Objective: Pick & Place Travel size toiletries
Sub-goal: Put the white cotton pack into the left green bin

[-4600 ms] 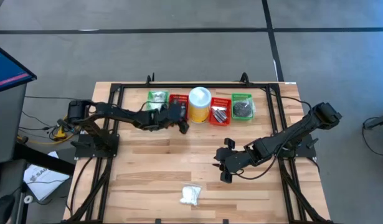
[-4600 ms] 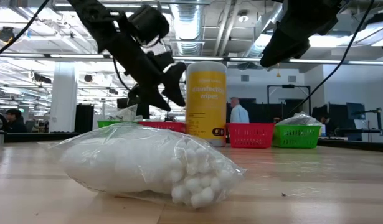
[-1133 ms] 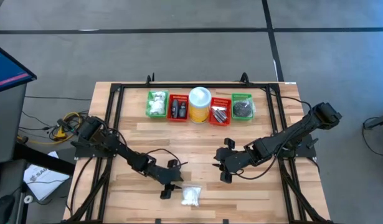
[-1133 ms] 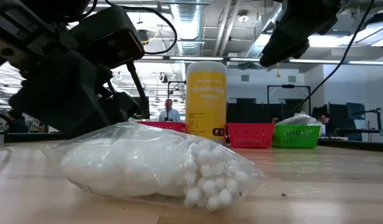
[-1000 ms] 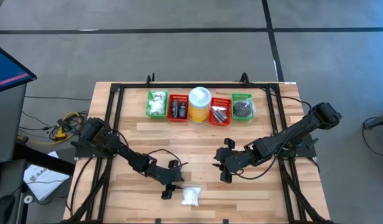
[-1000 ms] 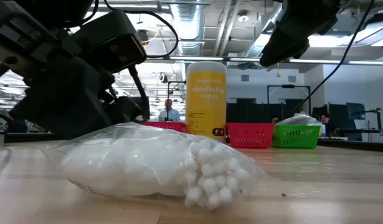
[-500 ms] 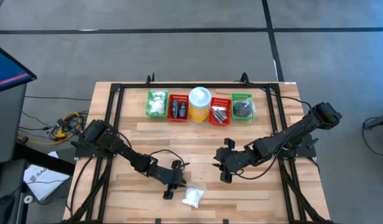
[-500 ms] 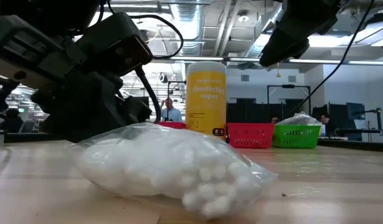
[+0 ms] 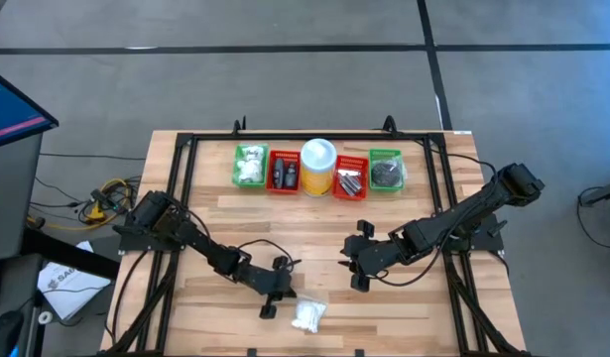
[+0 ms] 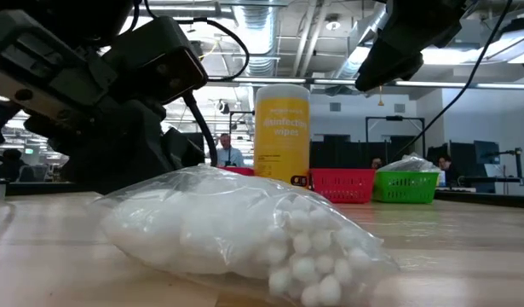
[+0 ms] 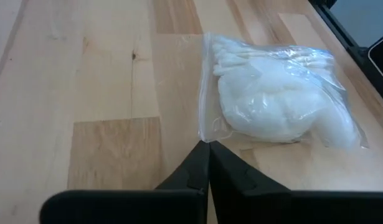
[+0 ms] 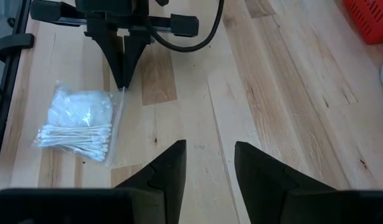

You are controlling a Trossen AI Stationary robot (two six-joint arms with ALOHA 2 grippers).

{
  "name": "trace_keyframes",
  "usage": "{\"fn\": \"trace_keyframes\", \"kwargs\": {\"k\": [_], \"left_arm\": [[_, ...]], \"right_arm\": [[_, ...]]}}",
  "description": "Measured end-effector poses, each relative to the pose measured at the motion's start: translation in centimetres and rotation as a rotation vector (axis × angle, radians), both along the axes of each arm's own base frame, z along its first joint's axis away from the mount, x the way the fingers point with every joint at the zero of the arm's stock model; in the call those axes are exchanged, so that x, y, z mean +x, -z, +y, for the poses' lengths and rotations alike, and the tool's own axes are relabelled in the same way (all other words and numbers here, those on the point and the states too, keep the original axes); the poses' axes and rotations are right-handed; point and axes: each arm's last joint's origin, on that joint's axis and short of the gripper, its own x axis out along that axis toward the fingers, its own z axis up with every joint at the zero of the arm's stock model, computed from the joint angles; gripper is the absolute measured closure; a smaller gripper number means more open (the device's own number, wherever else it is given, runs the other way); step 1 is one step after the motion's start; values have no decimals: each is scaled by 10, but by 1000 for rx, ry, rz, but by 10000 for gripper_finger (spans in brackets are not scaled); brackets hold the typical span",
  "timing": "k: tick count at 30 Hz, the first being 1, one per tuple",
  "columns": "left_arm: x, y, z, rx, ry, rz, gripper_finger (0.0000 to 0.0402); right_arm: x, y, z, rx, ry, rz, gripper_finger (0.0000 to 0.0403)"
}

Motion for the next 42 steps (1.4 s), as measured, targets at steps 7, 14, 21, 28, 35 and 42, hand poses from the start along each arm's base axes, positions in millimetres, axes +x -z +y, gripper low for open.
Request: {"fn": "trace_keyframes", "kwargs": {"k": [7, 14, 21, 28, 35, 42], "left_arm": [[0, 0, 0, -53, 11, 22, 393], [-1, 1, 0, -60, -4, 57, 359], [-1, 1, 0, -59, 2, 58, 291], [-1, 1, 1, -43, 20, 54, 244], [0, 1, 3, -35, 17, 35, 238], [2, 0, 5, -35, 3, 28, 232]], "right_arm": [[0, 0, 0, 0, 0, 0, 275], [0, 0, 0, 0, 0, 0, 275], [0, 0, 0, 0, 0, 0, 275], [0, 0, 0, 0, 0, 0, 275], [0, 0, 0, 0, 0, 0, 275], [0, 0, 0, 0, 0, 1, 275]]}}
